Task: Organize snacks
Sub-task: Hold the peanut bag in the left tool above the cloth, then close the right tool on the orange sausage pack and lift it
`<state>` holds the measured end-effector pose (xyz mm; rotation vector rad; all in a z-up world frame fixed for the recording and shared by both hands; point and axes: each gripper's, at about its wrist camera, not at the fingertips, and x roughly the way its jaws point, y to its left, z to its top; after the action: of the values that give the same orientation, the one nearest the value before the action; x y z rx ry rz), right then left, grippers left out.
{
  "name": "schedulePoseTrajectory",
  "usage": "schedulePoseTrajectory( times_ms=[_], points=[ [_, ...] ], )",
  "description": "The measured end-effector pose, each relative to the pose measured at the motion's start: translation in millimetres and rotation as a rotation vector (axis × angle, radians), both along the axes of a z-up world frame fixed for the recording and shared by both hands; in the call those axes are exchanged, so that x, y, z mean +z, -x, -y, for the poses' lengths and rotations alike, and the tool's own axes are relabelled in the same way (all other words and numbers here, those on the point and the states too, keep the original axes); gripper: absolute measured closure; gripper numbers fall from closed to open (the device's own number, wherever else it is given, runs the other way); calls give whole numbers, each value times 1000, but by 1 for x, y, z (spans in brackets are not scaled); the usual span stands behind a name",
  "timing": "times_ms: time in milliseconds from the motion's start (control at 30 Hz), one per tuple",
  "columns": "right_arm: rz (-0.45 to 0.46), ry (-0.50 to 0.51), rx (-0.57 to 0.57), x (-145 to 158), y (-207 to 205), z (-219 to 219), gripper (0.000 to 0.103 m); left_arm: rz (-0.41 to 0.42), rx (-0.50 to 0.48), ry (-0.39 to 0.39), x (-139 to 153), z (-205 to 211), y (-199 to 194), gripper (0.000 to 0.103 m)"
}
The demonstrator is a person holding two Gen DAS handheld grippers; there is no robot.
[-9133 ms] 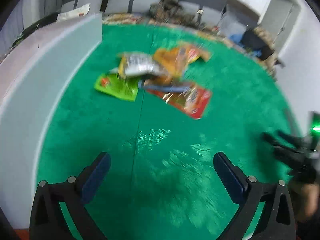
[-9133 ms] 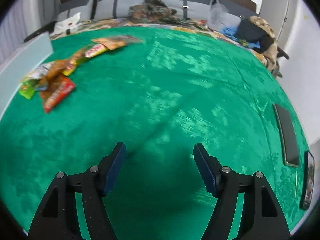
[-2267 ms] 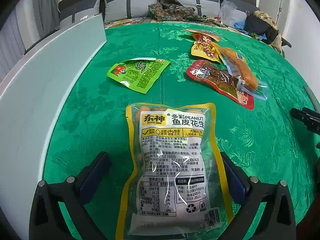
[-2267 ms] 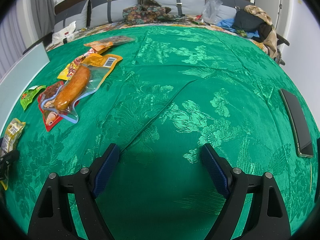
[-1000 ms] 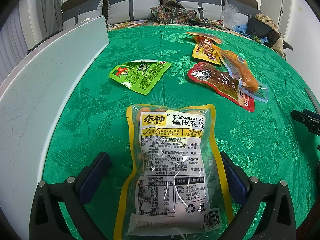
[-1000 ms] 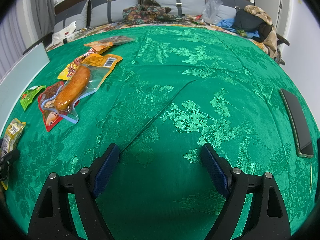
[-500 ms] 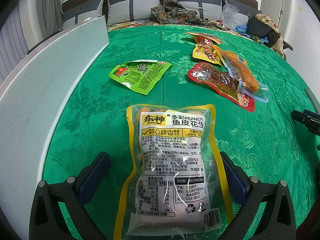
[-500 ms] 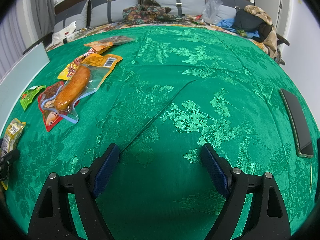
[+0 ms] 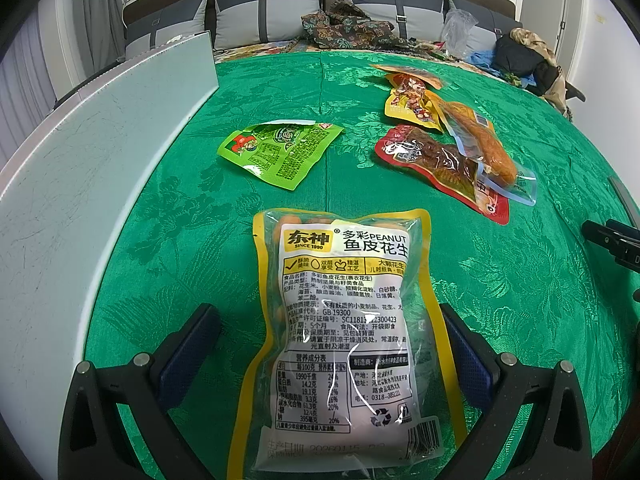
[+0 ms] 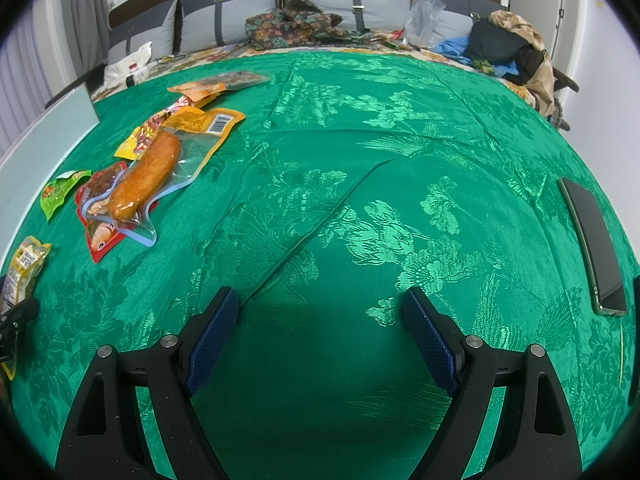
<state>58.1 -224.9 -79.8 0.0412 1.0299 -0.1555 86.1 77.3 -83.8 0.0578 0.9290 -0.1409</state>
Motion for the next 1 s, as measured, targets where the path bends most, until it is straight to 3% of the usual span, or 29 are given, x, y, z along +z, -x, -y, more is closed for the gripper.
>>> schedulePoseTrajectory(
  times_ms=[300, 367, 433, 500, 600, 667, 833, 1000],
  points=[
    [-2, 1, 3, 1, -1, -1, 15, 1, 0, 1, 0, 0, 0, 0],
    [-38, 3, 17, 1, -5, -1, 17, 1, 0, 1, 0, 0, 0, 0],
    [-82, -58, -9, 8, -16, 0, 17, 1, 1, 1, 0, 0, 0, 0],
    [-45, -147, -33, 26, -29, -9, 17, 1, 0, 1, 0, 0, -1, 0],
    [-37, -200, -6, 41, -58, -36, 17, 1, 0, 1, 0, 1, -1, 0],
    [-87, -230, 21, 39, -87, -60, 17, 1, 0, 1, 0, 1, -1, 0],
    [-169, -177, -11, 19, -134, -95, 17, 2, 0, 2, 0, 1, -1, 0],
    [-217, -116, -4, 3, -146, -109, 17, 2, 1, 2, -1, 1, -1, 0]
  ],
)
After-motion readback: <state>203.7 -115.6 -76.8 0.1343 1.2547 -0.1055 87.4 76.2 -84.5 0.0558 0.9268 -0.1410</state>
